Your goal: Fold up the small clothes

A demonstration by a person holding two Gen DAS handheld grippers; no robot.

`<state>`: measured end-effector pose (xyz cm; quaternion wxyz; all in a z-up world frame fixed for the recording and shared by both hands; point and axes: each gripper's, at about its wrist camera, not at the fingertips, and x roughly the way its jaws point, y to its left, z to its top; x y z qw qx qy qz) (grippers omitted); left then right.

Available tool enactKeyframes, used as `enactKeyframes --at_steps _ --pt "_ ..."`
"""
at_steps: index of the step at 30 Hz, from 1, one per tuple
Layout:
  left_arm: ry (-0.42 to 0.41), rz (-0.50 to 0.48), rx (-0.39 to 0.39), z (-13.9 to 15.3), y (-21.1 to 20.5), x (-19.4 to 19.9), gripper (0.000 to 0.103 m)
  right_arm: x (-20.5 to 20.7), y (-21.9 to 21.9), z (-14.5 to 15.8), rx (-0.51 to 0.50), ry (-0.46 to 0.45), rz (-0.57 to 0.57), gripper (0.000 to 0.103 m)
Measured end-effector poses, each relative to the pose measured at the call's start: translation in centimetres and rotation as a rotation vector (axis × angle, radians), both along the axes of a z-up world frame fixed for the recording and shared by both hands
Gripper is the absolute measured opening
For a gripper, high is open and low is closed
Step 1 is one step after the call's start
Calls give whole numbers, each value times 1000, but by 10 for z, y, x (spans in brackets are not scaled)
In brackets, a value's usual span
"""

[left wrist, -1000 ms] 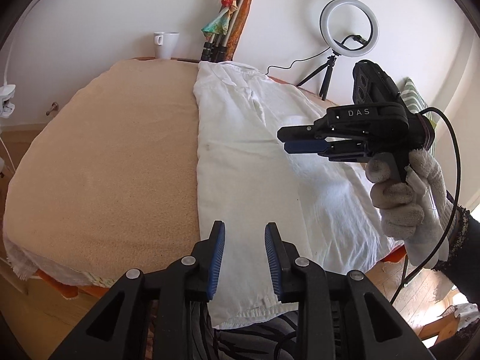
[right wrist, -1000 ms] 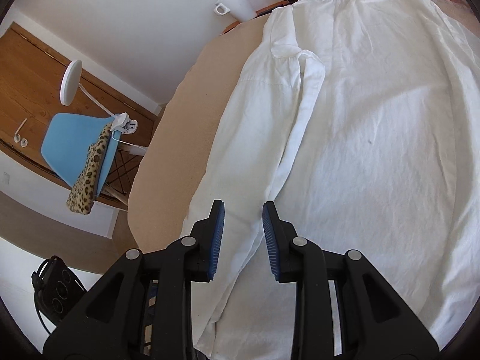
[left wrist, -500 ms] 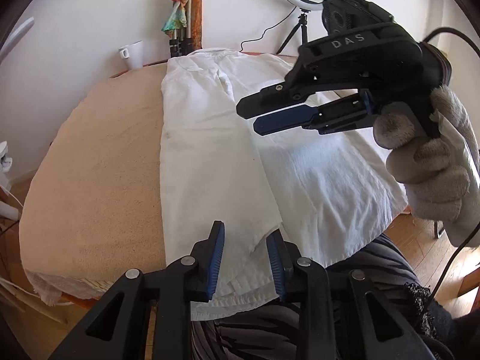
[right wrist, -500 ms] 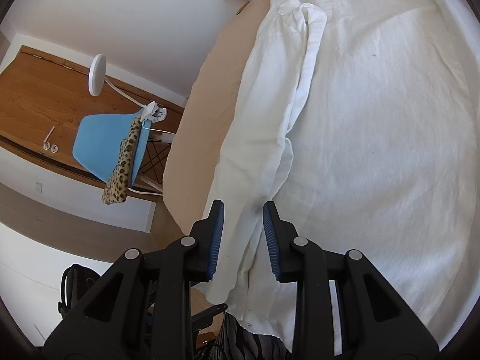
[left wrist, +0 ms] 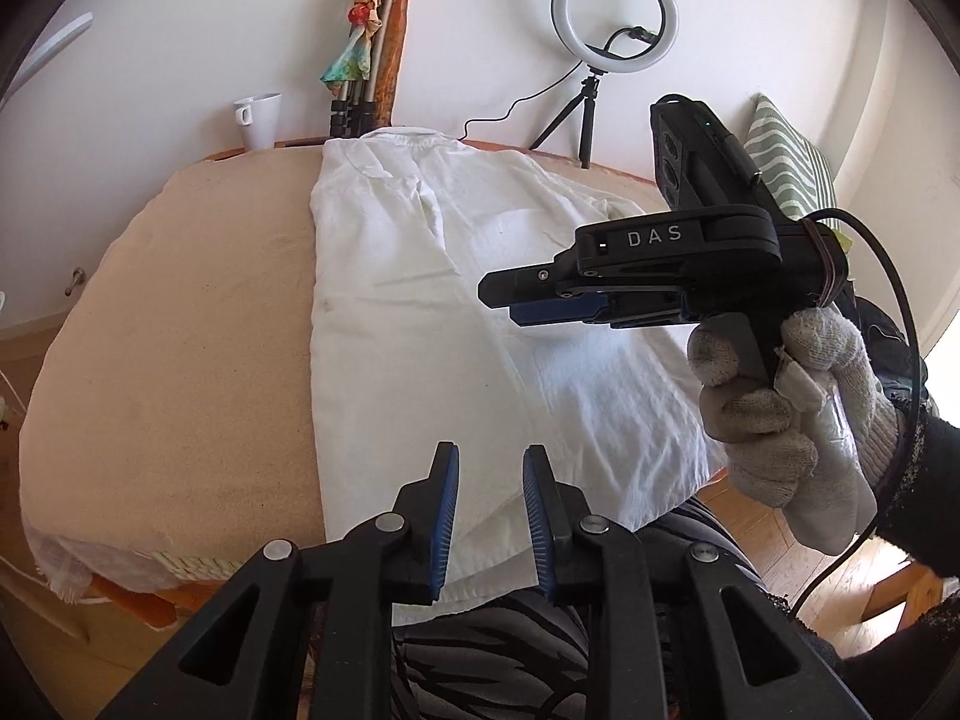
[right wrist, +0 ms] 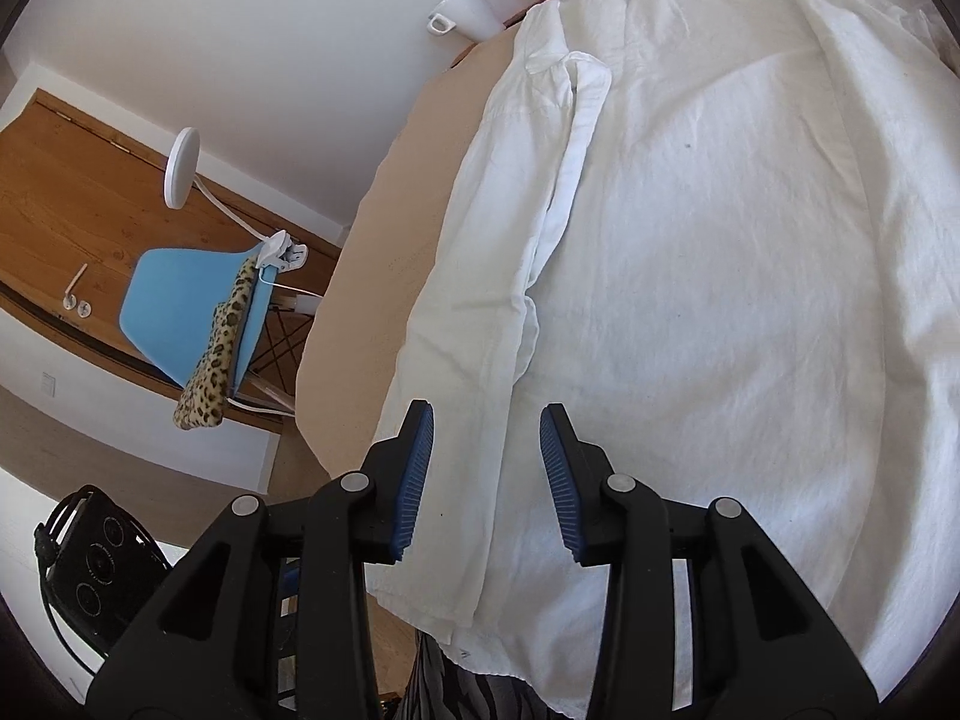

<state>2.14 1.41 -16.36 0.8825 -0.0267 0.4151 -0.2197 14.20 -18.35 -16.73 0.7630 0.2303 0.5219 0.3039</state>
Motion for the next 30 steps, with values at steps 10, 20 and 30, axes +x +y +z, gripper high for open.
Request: enactKeyframes --at_steps 10,20,30 --pt "78 58 14 -39 -1 18 22 -7 43 2 -288 -129 111 33" --pt "-9 66 27 -9 -11 5 40 -20 -7 31 -240 -154 57 35" --pt "-63 42 -97 21 -43 3 63 -38 -130 72 -278 -218 -146 47"
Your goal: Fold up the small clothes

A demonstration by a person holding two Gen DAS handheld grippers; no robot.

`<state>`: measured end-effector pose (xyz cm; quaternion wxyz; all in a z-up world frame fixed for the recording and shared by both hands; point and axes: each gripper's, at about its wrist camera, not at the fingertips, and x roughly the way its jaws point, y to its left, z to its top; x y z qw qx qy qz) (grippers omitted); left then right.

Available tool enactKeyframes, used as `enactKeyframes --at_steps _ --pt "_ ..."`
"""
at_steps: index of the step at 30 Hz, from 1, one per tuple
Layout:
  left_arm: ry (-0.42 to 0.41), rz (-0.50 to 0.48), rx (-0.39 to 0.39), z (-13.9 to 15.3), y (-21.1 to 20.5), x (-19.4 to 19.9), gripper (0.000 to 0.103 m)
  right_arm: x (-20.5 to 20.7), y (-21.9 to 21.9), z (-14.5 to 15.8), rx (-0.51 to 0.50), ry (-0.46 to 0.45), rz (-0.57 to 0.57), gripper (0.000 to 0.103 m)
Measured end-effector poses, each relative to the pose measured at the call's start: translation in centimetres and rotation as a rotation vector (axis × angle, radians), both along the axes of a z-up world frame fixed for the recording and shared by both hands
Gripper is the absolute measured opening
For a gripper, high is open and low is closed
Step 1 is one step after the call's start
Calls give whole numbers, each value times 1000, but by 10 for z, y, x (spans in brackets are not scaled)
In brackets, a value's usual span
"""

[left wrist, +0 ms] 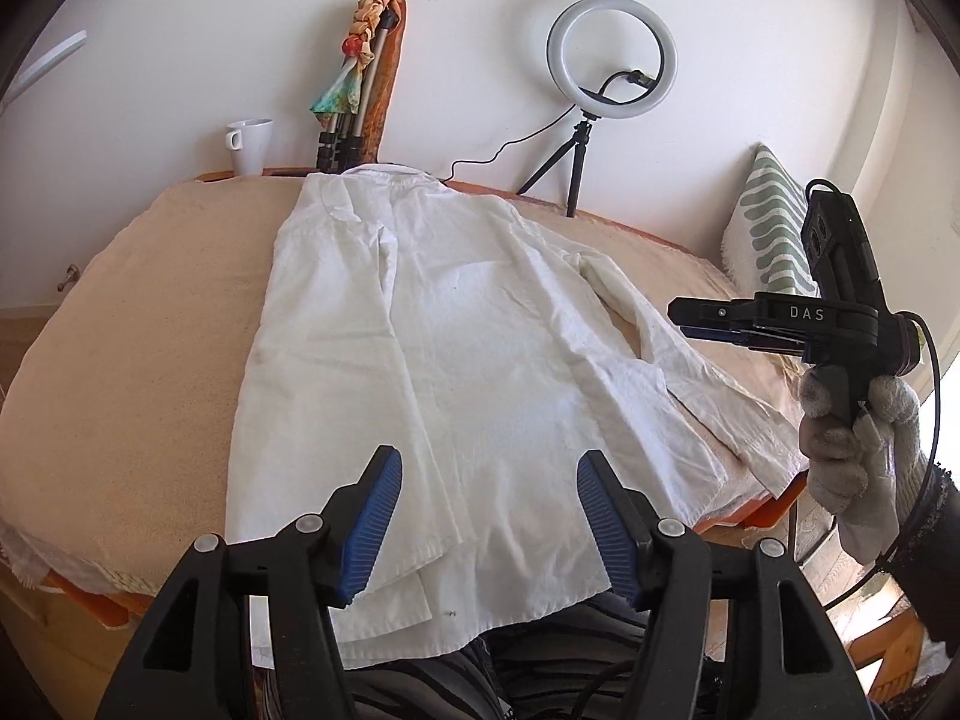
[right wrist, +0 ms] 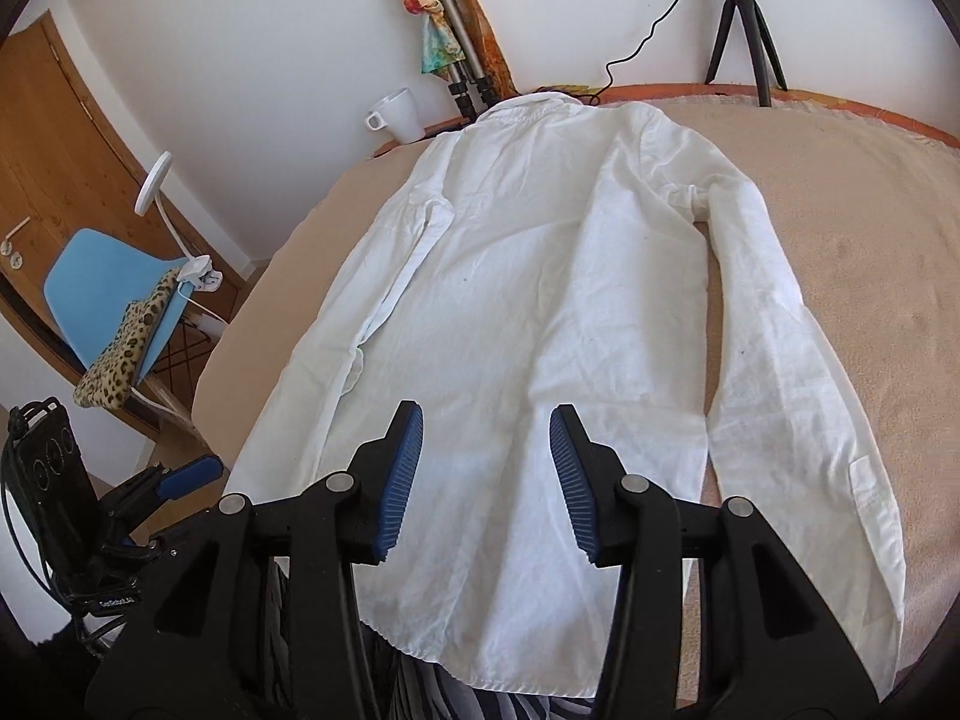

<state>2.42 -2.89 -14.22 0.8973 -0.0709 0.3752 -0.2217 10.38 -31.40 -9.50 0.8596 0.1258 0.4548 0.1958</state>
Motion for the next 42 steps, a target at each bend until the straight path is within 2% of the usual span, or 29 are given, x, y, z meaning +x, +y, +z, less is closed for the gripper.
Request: enactKeyframes --at_steps 6,12,17,19,21,23,25,27,31,35,39,42 --pt "13 -59 6 -3 -29 6 63 -6 -76 3 -49 1 -149 47" --pt "33 -95 2 -9 -51 10 63 -16 -143 -19 -48 81 -285 47" --pt "38 -114 3 -10 -64 12 63 -24 -171 -47 -10 168 -326 47" --pt "41 -118 4 -11 -67 12 63 -26 -175 -54 36 187 -320 47" --pt "43 -121 4 -11 -69 13 63 -28 -174 -58 68 195 -305 47" --pt "40 -123 8 -10 -70 12 63 -26 -169 -61 59 200 -294 41" --pt "38 -121 10 -10 -69 11 63 -23 -164 -64 68 216 -272 14" --pt "40 -116 7 -10 -67 11 63 -21 -161 -64 82 217 -267 10" --pt "53 -97 -10 -13 -60 12 63 -20 -153 -46 26 155 -288 8" --pt "54 -82 -22 -12 -55 14 63 -24 -132 -8 -57 38 -286 7" --pt "41 -67 -33 -9 -48 13 63 -30 -89 28 -102 -76 -193 7" --pt "34 -44 -42 -7 -41 12 63 -34 -46 38 -119 -121 -85 7"
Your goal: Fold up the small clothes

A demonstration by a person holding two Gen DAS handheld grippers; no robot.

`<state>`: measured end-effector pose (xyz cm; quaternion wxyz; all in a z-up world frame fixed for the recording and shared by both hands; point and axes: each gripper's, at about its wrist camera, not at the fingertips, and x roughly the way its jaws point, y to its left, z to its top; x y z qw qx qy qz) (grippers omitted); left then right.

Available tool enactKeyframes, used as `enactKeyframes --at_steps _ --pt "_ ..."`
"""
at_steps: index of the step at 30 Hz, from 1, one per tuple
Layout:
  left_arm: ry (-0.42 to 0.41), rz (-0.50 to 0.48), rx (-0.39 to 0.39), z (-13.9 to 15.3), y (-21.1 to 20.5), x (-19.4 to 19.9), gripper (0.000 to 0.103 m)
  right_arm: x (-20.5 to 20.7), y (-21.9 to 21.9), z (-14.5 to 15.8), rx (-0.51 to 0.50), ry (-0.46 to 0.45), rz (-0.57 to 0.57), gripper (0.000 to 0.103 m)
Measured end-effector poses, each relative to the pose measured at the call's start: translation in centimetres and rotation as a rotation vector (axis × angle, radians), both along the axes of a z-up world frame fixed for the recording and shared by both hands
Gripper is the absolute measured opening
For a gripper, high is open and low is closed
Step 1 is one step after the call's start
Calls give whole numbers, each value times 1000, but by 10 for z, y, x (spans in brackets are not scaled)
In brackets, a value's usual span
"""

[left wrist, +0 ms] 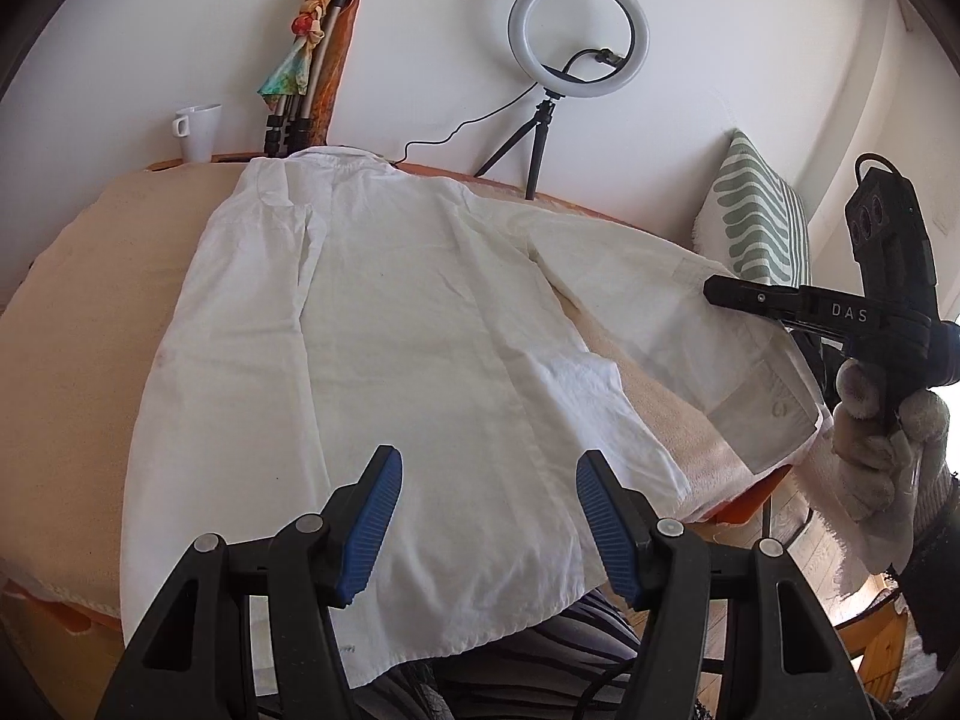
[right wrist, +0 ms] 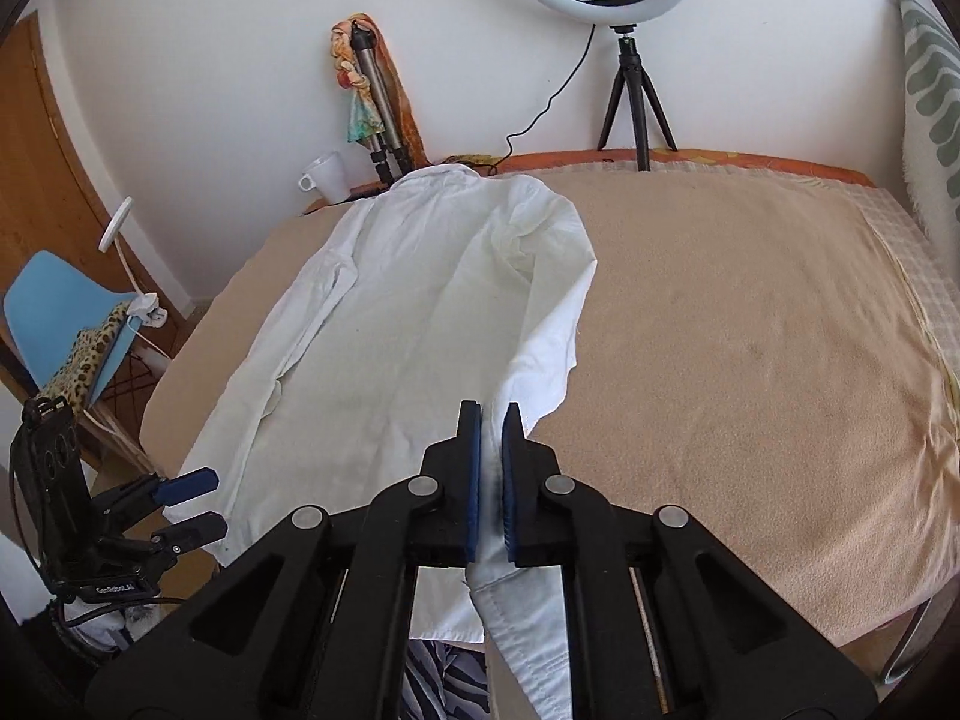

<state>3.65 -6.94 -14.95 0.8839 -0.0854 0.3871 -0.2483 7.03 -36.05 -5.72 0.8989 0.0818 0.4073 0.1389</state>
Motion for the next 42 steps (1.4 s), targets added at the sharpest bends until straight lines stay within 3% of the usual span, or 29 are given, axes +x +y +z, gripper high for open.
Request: enactKeyframes --at_steps 5,8,10,12,15,18,22,25,28,32,35,37,40,42 --pt "7 37 5 -1 15 -2 63 3 70 -25 -64 31 176 7" --pt "13 53 4 -2 22 -4 63 9 93 -52 -42 120 264 10" --pt "19 56 -1 -3 24 -5 63 10 95 -61 -17 166 278 35" --pt "34 50 -17 -4 24 -4 63 8 88 -60 55 175 282 44" --pt "55 28 -47 -6 18 -1 63 1 64 -49 160 156 264 45" --pt "50 7 -43 -7 7 1 63 -2 33 -44 202 137 179 45" --pt "55 -35 -21 -10 -13 3 63 8 -1 -58 167 179 52 45" --pt "38 -43 23 -10 -26 2 62 20 -15 -75 206 229 12 45" --pt "11 -54 27 -4 -35 -1 60 31 -20 -90 241 263 -3 45" --pt "-38 -115 112 -2 -54 -8 51 39 -22 -100 257 286 -7 45" --pt "-31 -103 148 -9 -57 -8 51 40 -17 -104 355 312 27 45" --pt "3 -73 157 -17 -53 -2 51 42 -10 -107 319 321 26 45" --pt "63 -41 122 -27 -42 10 38 50 -5 -114 303 332 5 45" --pt "104 -45 45 -31 -31 18 29 58 -6 -118 308 340 -18 44"
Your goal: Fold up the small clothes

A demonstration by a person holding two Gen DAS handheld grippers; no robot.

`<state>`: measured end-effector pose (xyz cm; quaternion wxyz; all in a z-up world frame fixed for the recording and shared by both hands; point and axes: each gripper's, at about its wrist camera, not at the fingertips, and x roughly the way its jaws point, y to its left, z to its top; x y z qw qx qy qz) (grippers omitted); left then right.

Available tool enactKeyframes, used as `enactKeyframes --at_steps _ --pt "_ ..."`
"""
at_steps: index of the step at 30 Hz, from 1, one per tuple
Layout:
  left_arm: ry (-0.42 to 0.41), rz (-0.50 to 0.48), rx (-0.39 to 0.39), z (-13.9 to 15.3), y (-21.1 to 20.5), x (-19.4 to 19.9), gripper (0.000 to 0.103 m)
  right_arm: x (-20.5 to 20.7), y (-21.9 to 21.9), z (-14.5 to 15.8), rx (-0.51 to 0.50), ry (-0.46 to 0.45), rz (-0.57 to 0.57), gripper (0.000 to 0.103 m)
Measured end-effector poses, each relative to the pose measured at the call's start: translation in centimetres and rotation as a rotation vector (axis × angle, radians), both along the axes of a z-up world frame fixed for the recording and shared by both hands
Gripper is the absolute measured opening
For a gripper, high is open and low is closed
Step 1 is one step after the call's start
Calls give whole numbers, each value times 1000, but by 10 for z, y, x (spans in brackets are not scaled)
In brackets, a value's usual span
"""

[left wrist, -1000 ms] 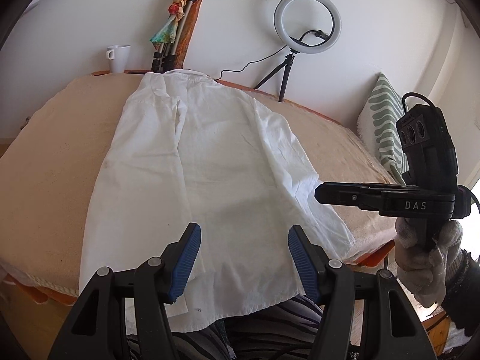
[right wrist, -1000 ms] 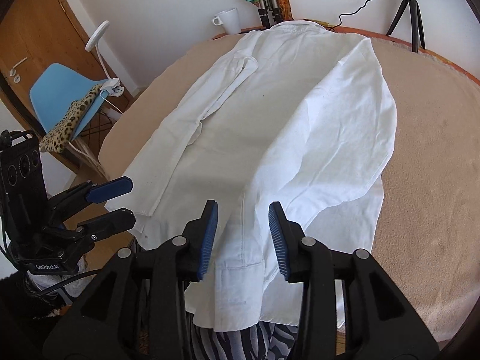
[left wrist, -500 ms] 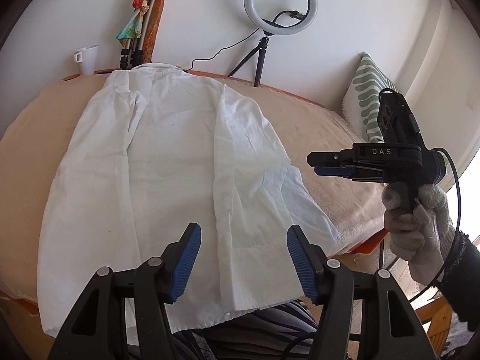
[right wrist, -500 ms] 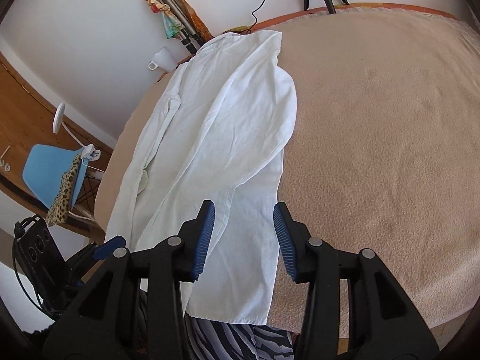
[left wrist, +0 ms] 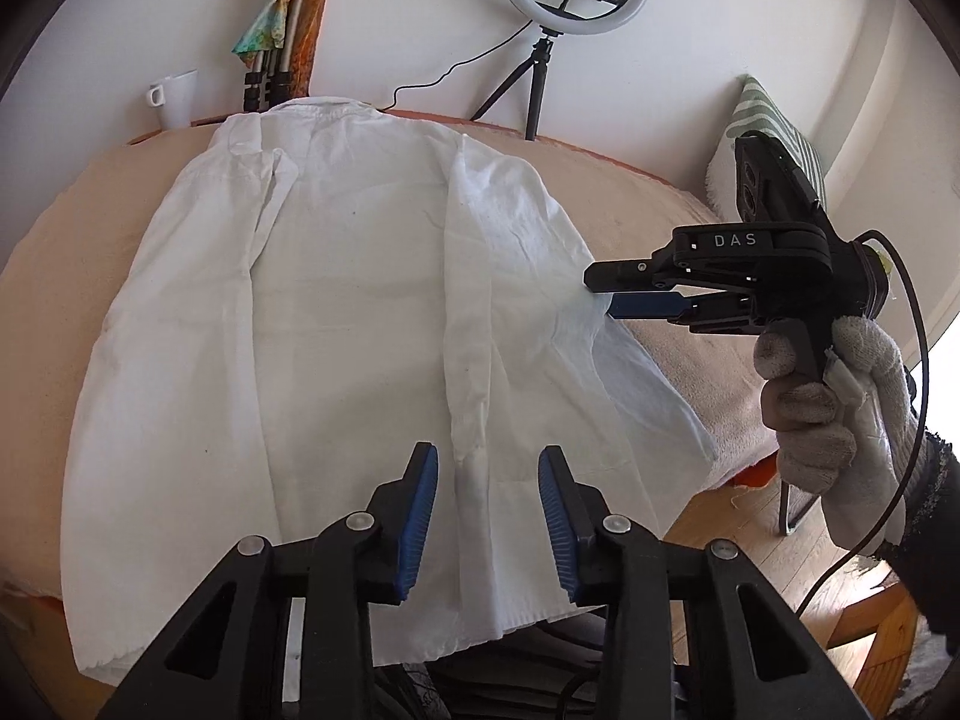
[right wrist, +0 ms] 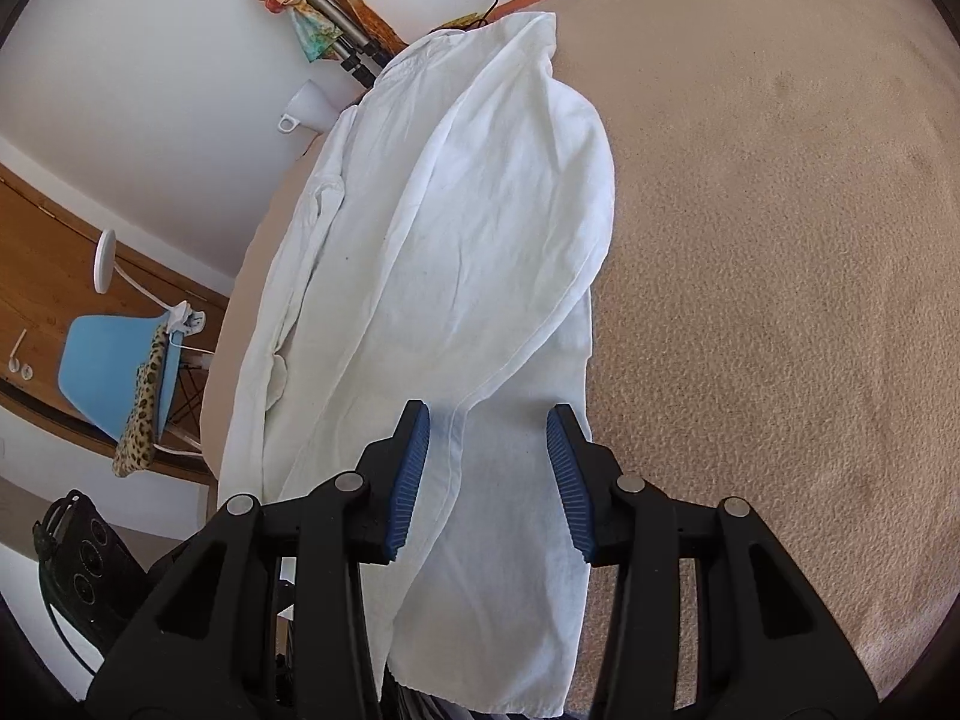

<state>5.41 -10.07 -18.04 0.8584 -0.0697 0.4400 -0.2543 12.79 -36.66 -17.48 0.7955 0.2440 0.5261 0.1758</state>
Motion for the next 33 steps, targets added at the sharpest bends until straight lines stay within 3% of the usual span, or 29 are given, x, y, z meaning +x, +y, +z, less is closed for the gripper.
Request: enactKeyframes --at_steps 2,3,6,9,11,14,18,21,23,27,29,33 --pt "35 4 -65 -3 7 7 12 6 -2 0 20 0 -23 29" --pt "48 -1 -89 -3 8 9 8 10 -3 0 32 2 -23 7" --pt "86 12 -172 -1 14 14 3 15 0 6 14 -15 -9 3" --pt "149 48 -333 1 25 15 3 17 1 21 -41 -38 13 3" --pt "161 74 -371 0 29 15 3 17 0 35 -82 -66 32 3" --pt "156 105 -273 -10 26 16 3 20 -2 47 -151 -106 35 2" --pt "143 112 -159 -17 20 10 3 26 1 25 -145 -39 57 3" --pt "67 142 -50 -7 19 -1 24 19 1 13 -137 -11 71 4" --pt "2 154 -14 4 19 -11 26 11 -6 10 -110 -5 51 7" --pt "-100 67 18 23 -1 -27 33 -12 -31 10 -26 -11 -6 12" --pt "-129 -5 33 26 -18 -34 44 -27 -45 11 4 -23 -44 19" --pt "-131 -122 63 20 -58 -36 50 -55 -74 16 54 -49 -126 27"
